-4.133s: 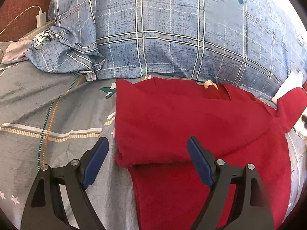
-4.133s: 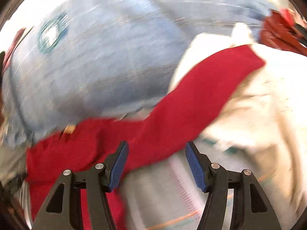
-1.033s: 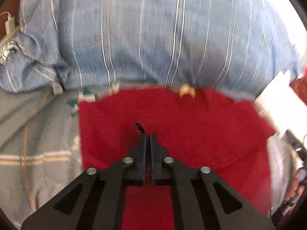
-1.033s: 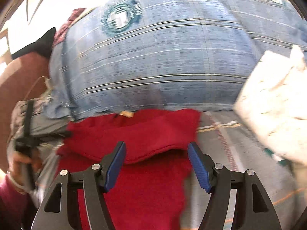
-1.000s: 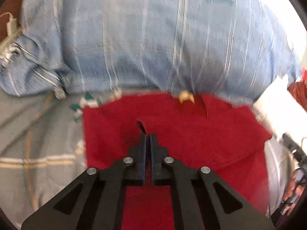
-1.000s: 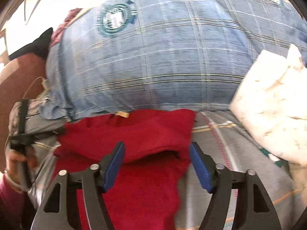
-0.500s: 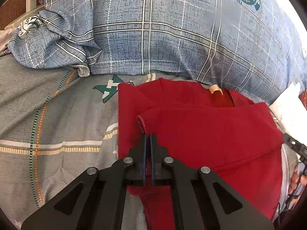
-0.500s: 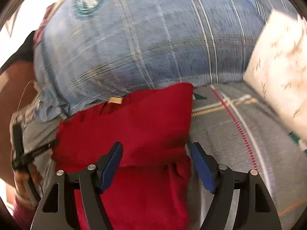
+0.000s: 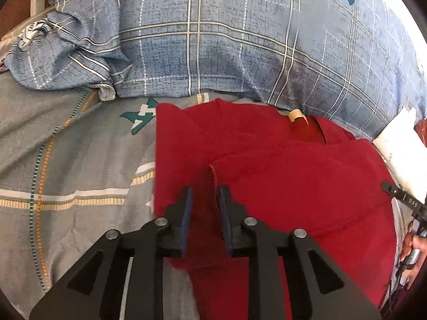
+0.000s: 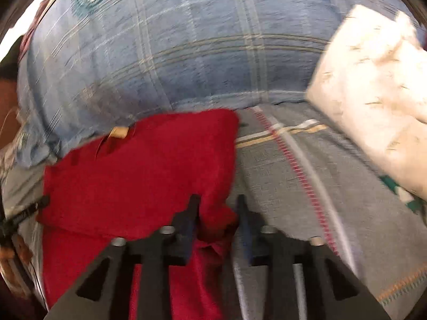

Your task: Fold small clothes

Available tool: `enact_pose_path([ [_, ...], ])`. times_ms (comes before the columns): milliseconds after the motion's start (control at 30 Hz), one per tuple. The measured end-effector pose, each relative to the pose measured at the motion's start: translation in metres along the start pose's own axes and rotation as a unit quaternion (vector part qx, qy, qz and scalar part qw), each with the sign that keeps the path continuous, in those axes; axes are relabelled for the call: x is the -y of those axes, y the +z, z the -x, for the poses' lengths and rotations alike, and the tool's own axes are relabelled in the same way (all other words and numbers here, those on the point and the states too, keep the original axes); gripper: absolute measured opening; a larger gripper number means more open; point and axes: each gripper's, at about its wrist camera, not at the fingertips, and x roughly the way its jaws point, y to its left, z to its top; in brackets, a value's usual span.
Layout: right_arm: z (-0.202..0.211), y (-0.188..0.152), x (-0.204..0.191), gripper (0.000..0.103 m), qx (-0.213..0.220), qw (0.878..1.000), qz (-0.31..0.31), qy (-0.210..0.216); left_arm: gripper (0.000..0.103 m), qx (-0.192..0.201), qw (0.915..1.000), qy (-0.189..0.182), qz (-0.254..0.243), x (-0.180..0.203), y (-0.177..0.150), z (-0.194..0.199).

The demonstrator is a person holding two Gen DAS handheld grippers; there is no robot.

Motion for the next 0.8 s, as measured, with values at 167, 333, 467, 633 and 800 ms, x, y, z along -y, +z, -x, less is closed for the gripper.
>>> enact_pose_path([
  [167, 0.031, 0.016, -0.023, 0.041, 0.049, 0.998, 0.033, 0.017, 0.05, 0.037, 0.9989, 0.025, 0.011, -0.007, 0.004, 0.013],
  [333, -0.001, 0.027, -0.076, 0.038, 0.027, 0.992, 0.118, 0.035, 0.05, 0.03, 0.9987, 0.041, 0.006, -0.004, 0.006, -0.001],
  [467, -0.04, 0.04, -0.082, 0.035, 0.007, 0.993, 0.115, 0.016, 0.051, 0.024, 0.9977, 0.063, -0.008, -0.001, 0.003, -0.014],
  [633, -0.065, 0.051, -0.059, 0.036, 0.004, 0.997, 0.078, -0.005, 0.058, 0.026, 0.9971, 0.07, -0.011, -0.001, 0.003, -0.019],
  [800, -0.062, 0.056, -0.045, 0.039, 0.001, 0.999, 0.049, 0.001, 0.058, 0.027, 0.9969, 0.073, -0.012, 0.001, 0.002, -0.021],
])
